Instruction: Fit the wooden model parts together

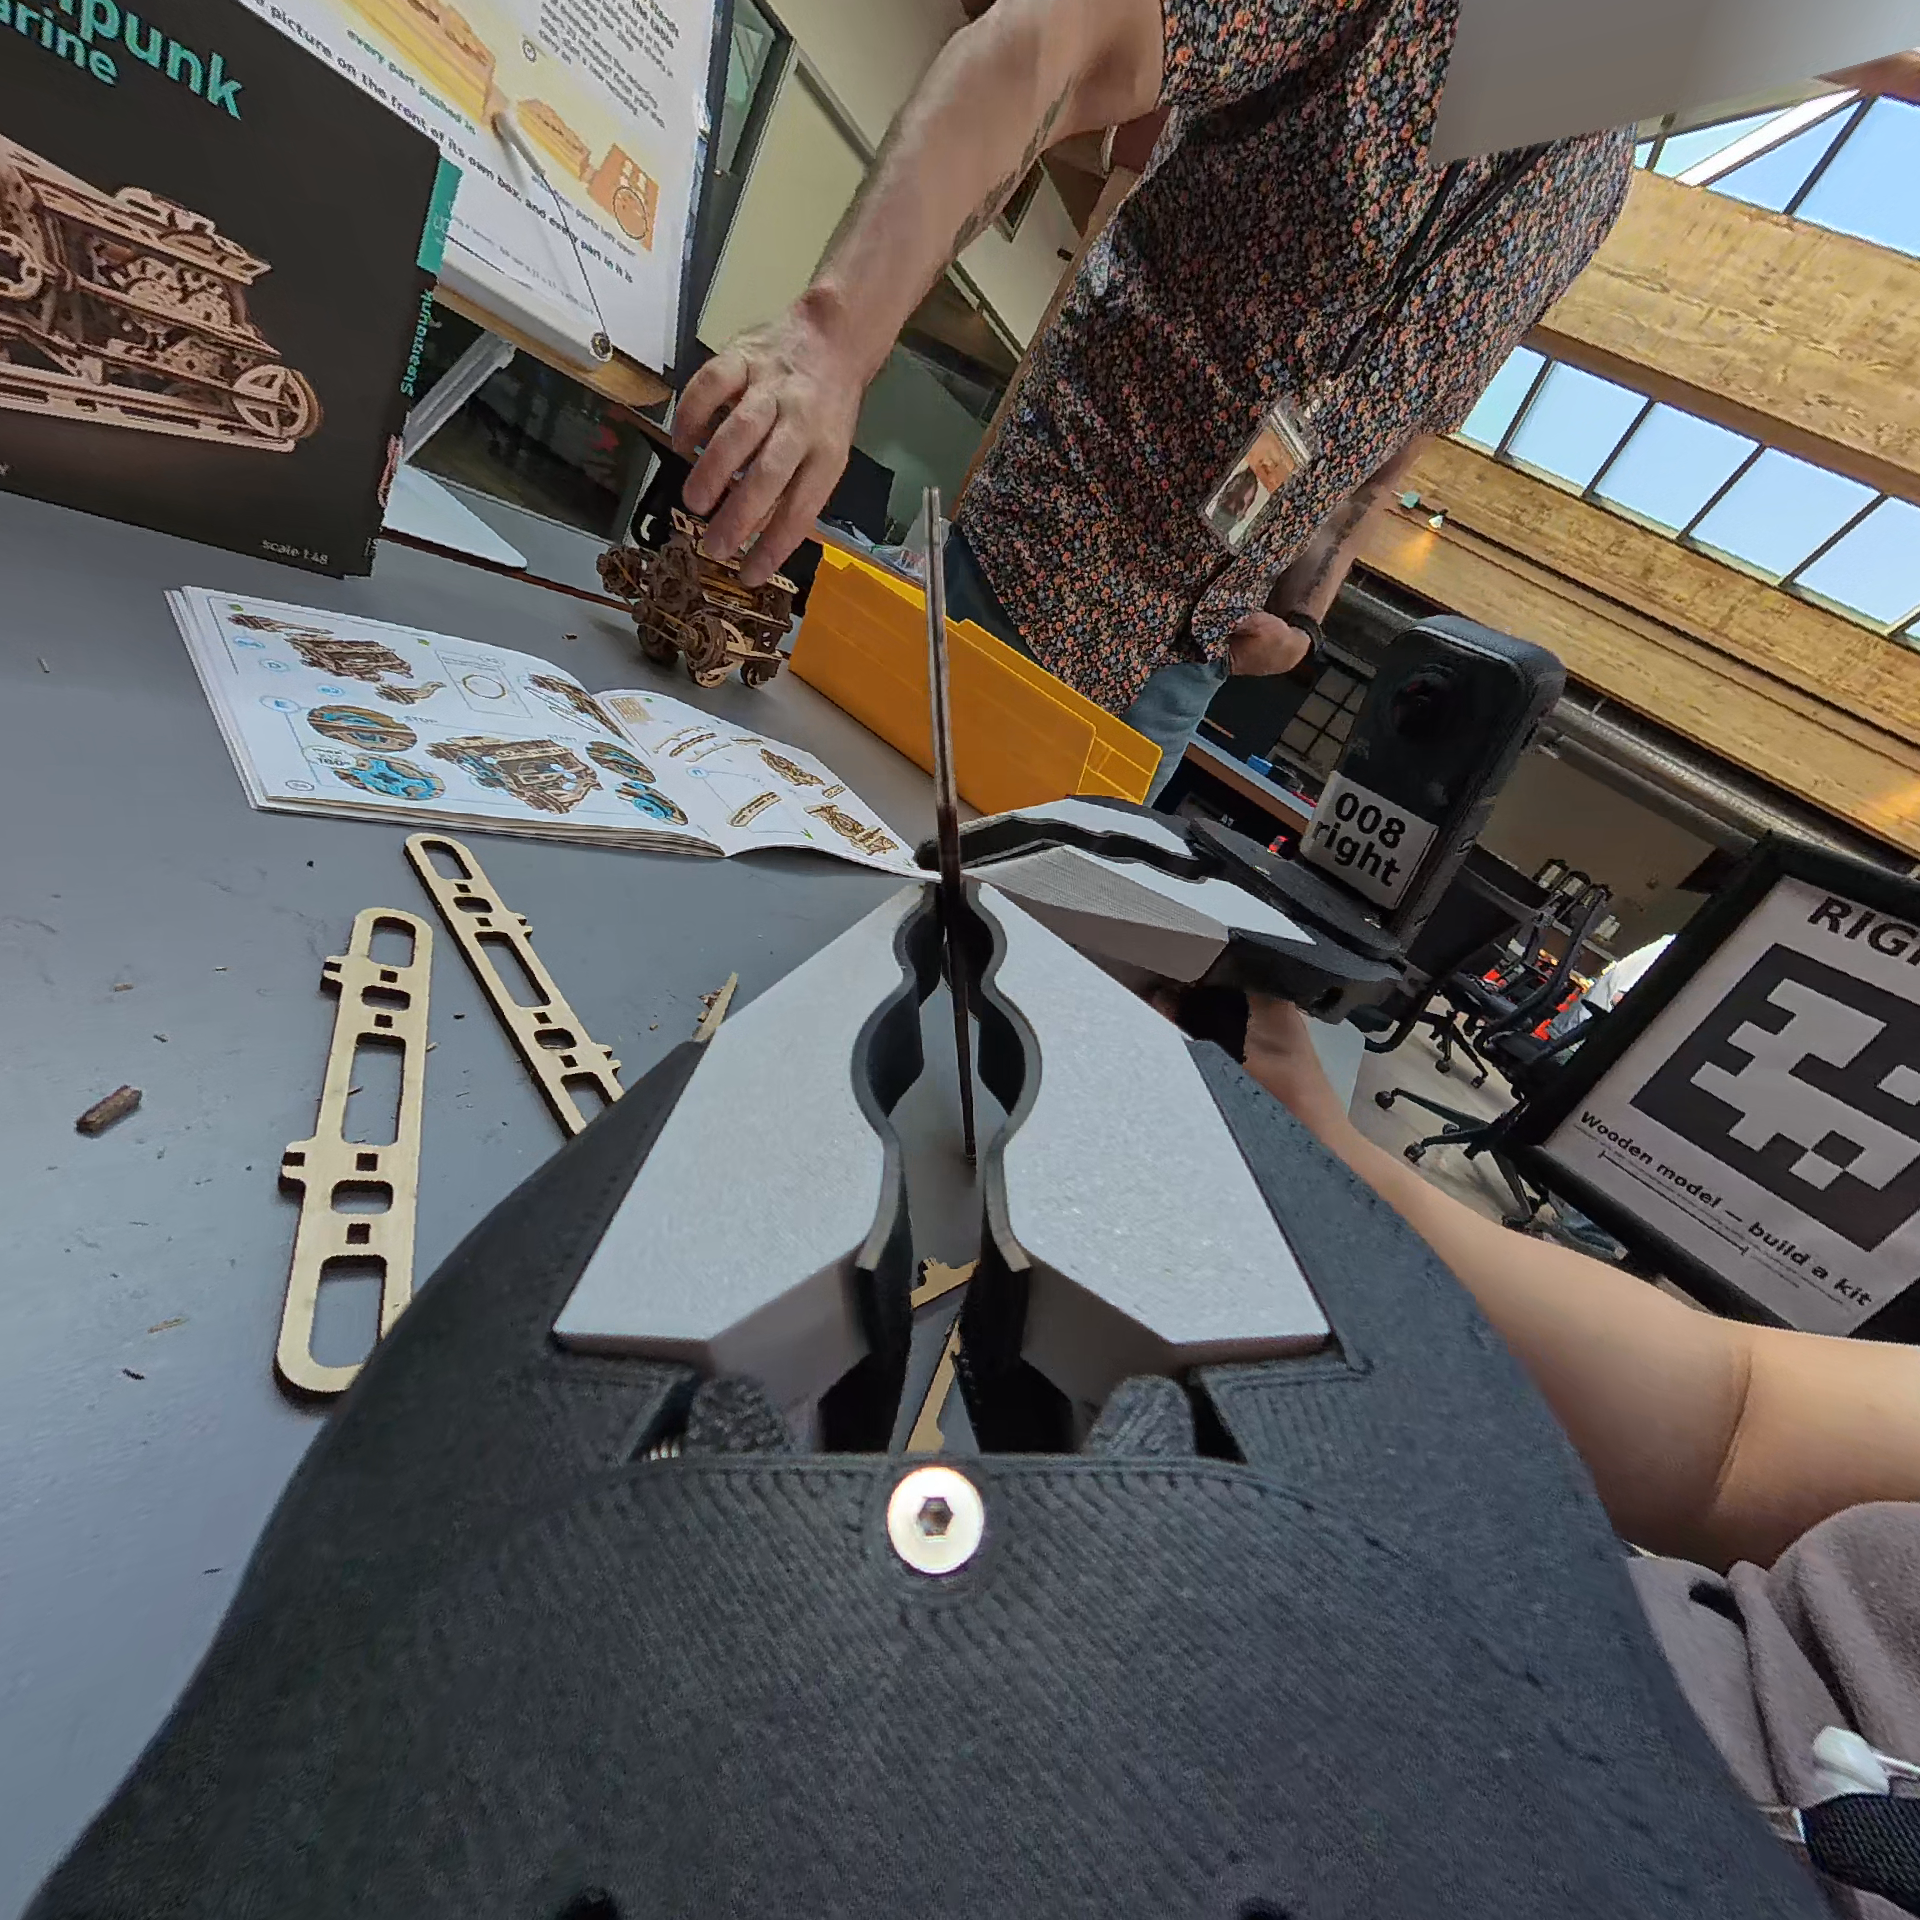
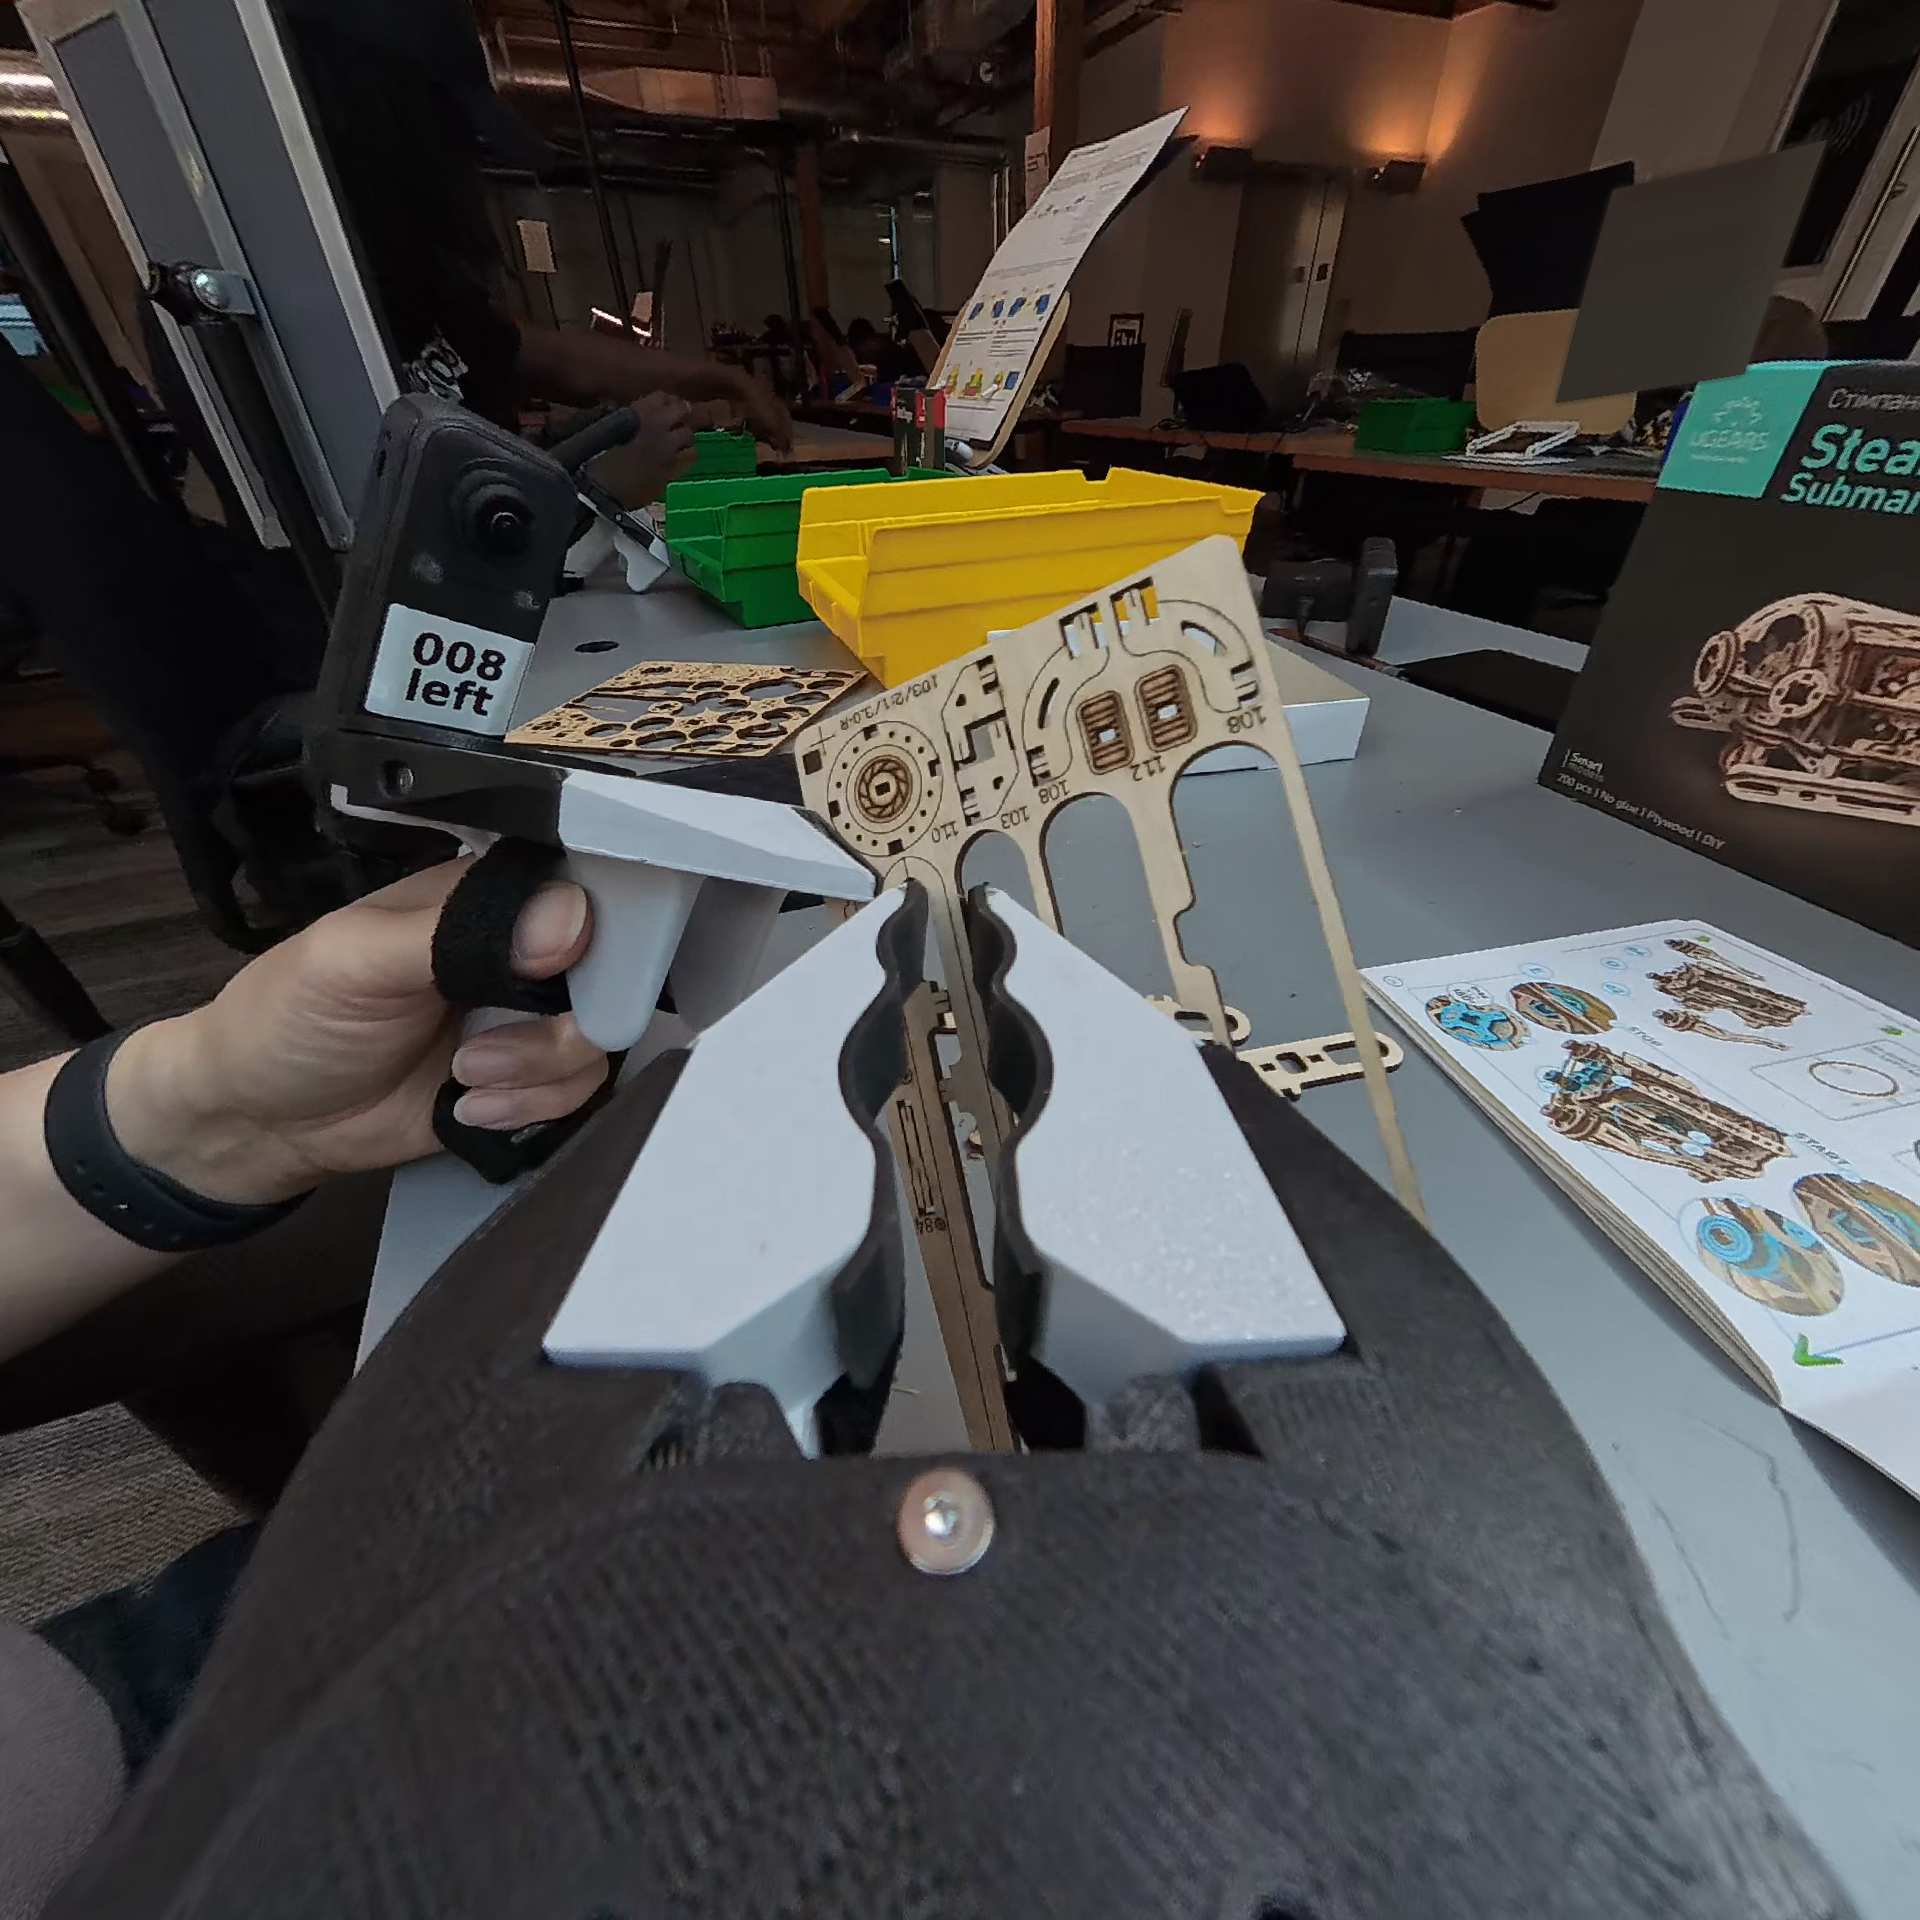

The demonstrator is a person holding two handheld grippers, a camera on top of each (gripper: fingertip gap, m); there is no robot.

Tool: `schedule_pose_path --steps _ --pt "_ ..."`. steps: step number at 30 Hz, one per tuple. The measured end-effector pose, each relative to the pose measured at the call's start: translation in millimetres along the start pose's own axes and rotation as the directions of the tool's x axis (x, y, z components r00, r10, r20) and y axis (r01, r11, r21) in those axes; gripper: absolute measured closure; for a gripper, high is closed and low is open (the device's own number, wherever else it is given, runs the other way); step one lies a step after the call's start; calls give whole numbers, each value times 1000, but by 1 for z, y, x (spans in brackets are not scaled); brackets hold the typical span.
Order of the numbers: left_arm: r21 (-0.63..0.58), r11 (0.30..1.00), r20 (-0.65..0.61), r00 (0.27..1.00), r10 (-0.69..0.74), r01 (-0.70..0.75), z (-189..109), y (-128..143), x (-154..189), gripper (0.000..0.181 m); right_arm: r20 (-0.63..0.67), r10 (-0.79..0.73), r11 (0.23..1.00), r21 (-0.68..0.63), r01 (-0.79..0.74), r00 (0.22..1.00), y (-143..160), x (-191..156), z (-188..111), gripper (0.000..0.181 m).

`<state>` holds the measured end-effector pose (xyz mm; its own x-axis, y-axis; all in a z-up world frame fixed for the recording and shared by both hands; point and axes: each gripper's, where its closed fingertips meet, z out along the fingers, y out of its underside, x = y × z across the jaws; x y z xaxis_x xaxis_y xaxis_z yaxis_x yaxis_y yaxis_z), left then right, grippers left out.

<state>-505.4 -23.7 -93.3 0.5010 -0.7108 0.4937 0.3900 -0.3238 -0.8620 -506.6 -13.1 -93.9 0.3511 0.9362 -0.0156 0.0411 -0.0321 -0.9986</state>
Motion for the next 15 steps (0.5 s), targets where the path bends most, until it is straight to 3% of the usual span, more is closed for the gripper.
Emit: schedule_pose_path --steps 5,15 --pt "-5 1000 -8 1000 15 -15 1 1 3 181 67 126 992 20 -128 990 0 -3 -4 171" --pt "-15 999 25 999 37 -37 2 2 1 181 13 25 1000 19 -25 1000 1 -2 -3 171"
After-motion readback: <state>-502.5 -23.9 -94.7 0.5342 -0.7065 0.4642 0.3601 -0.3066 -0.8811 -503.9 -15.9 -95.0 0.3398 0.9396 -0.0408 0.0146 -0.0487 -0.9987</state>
